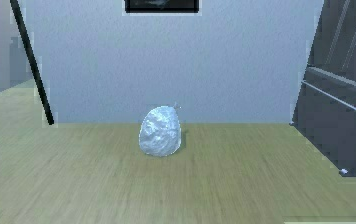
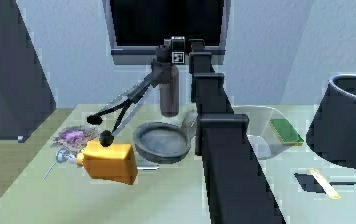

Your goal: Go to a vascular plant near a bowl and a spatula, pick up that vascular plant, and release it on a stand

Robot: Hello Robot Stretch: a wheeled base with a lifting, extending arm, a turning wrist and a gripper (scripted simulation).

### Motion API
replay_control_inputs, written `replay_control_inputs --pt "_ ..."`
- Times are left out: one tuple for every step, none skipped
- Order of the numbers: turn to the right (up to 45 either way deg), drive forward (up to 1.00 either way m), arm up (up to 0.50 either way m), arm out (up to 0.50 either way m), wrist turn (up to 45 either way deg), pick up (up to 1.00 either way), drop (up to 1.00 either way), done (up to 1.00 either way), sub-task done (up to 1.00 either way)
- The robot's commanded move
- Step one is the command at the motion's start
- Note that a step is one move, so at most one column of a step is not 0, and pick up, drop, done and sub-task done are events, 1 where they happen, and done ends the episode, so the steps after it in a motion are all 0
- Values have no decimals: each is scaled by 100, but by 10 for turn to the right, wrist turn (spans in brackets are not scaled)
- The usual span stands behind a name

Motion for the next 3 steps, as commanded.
replay_control_inputs --pt "0 0 0 0 -30 0 0 0 0" --pt "0 0 0 -42 0 0 0 0 0" --pt "-450 0 0 0 0 0 0 0 0"
